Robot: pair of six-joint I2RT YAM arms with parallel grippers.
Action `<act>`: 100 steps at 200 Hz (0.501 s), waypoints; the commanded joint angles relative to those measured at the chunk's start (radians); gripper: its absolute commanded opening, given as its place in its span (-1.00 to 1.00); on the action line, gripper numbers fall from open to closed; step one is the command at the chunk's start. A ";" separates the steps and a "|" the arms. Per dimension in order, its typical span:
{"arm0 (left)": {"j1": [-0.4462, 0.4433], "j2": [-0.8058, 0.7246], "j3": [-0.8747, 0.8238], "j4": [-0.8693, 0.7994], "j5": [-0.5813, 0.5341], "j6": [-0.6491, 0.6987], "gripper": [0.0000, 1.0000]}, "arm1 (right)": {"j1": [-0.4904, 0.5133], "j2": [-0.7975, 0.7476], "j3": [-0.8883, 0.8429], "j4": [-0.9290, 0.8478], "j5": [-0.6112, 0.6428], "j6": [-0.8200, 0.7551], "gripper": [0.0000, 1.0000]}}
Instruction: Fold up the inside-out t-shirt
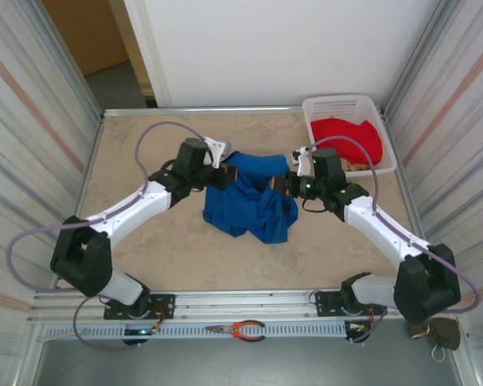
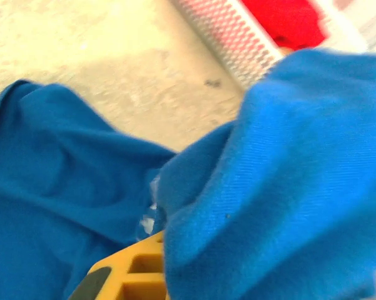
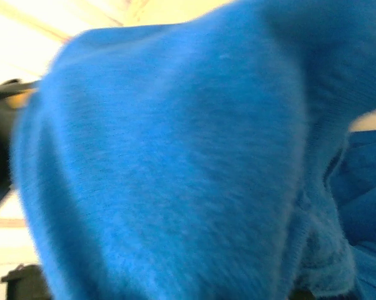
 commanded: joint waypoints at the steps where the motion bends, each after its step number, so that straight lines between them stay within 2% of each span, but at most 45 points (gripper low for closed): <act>1: 0.059 -0.088 -0.028 0.073 0.284 -0.086 -1.00 | -0.027 0.072 -0.006 0.068 0.021 0.031 -0.71; 19: 0.078 -0.114 -0.050 0.116 0.383 -0.125 -1.00 | -0.027 0.145 0.014 0.102 0.025 0.044 -0.45; 40: 0.079 -0.129 -0.072 0.156 0.416 -0.159 -1.00 | -0.017 0.175 0.033 0.107 0.021 0.061 -0.37; 81: 0.084 -0.125 -0.094 0.185 0.429 -0.173 -1.00 | 0.099 -0.020 0.033 -0.057 0.178 0.017 -0.37; 100: 0.089 -0.123 -0.094 0.190 0.436 -0.178 -1.00 | 0.163 -0.119 0.026 -0.126 0.247 0.016 -0.32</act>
